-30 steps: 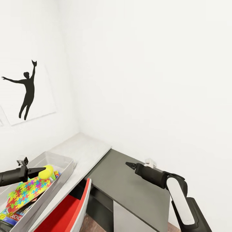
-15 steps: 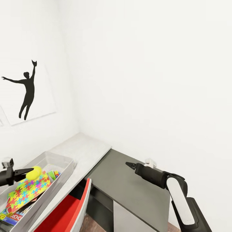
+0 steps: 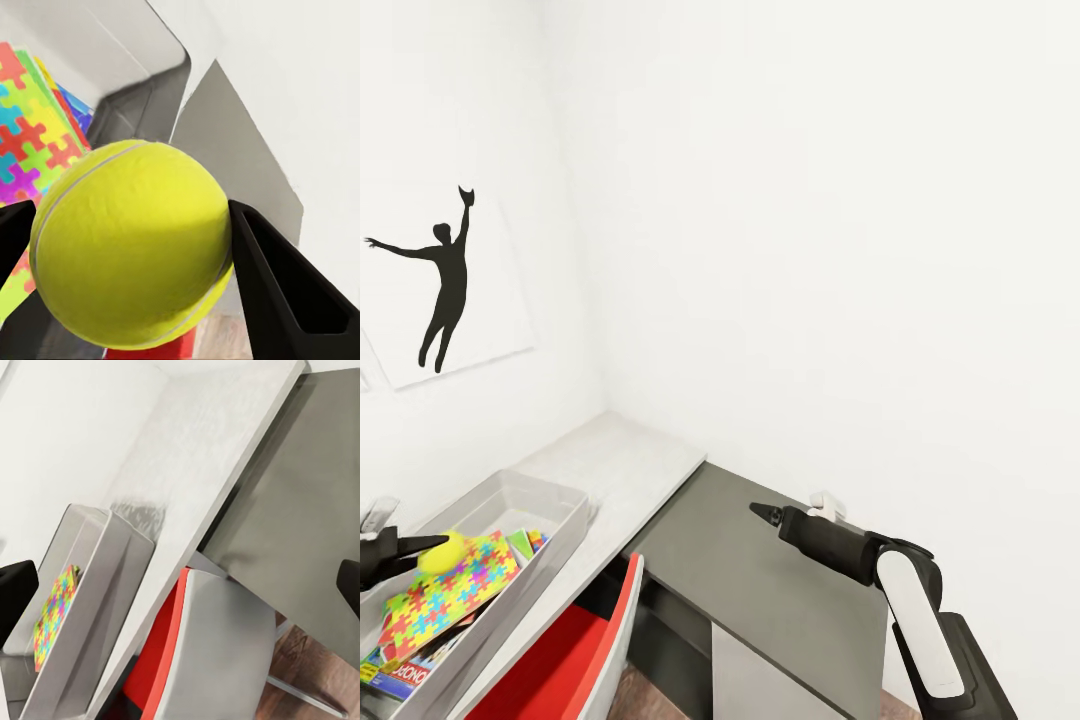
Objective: Put all the toys in the child's room - the three board games (two on the bed and one on the table), the two jigsaw puzzles on the table, and the tennis ball on the table - inside the toy box on the table in the child's room.
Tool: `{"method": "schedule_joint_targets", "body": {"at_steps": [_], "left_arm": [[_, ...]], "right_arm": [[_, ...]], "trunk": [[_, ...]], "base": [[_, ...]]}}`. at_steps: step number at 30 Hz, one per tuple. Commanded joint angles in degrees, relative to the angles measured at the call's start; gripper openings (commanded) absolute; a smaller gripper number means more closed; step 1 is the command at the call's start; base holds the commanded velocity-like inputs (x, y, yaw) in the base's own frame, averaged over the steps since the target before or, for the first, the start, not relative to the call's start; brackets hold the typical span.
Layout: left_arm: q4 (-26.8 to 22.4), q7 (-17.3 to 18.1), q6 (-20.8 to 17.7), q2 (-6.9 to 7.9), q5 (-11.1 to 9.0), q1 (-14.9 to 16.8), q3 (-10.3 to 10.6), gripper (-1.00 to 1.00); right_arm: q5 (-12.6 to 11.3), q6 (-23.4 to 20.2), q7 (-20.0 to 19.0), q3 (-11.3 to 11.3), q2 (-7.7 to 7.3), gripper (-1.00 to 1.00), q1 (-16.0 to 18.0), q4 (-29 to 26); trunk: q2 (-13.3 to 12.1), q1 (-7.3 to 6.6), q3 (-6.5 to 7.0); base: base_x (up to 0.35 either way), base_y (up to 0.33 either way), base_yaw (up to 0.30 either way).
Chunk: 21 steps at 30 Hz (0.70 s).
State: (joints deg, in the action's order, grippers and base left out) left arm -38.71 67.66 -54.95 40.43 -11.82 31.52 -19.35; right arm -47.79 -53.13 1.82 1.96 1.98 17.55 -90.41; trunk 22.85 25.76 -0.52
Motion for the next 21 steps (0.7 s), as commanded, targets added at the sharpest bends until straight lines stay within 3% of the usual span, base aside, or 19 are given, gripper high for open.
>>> {"method": "schedule_joint_targets", "body": {"at_steps": [1,4,7,14,21], "left_arm": [[0.0,-1.4,-0.4,0.0,0.0,0.0,-0.6,-1.0],[0.0,-5.8,-0.8,0.06,0.0,0.0,-2.2,-1.0],[0.0,-11.5,-1.2,1.48,0.0,0.0,-2.9,-1.0],[2.8,-14.9,-1.6,4.77,0.0,0.0,-3.8,-1.0],[3.4,-22.3,-1.6,5.27,0.0,0.0,-3.9,-1.0]], "right_arm": [[-0.2,-0.2,0.2,0.0,0.01,1.0,0.0,0.0],[-0.2,-0.2,0.2,0.0,-0.03,1.0,0.0,0.0],[-0.2,-0.2,0.2,0.0,0.01,1.0,0.0,0.0],[-0.2,-0.2,0.2,0.0,0.04,1.0,0.0,0.0],[-0.2,-0.2,0.2,0.0,0.04,1.0,0.0,0.0]], "trunk": [[0.1,0.03,-0.06],[0.1,0.03,-0.06],[0.1,0.03,-0.06],[0.1,0.03,-0.06],[0.1,0.03,-0.06]], "base": [[0.0,0.0,0.0],[0.0,0.0,0.0],[0.0,0.0,0.0],[0.0,0.0,0.0],[0.0,0.0,0.0]]}}
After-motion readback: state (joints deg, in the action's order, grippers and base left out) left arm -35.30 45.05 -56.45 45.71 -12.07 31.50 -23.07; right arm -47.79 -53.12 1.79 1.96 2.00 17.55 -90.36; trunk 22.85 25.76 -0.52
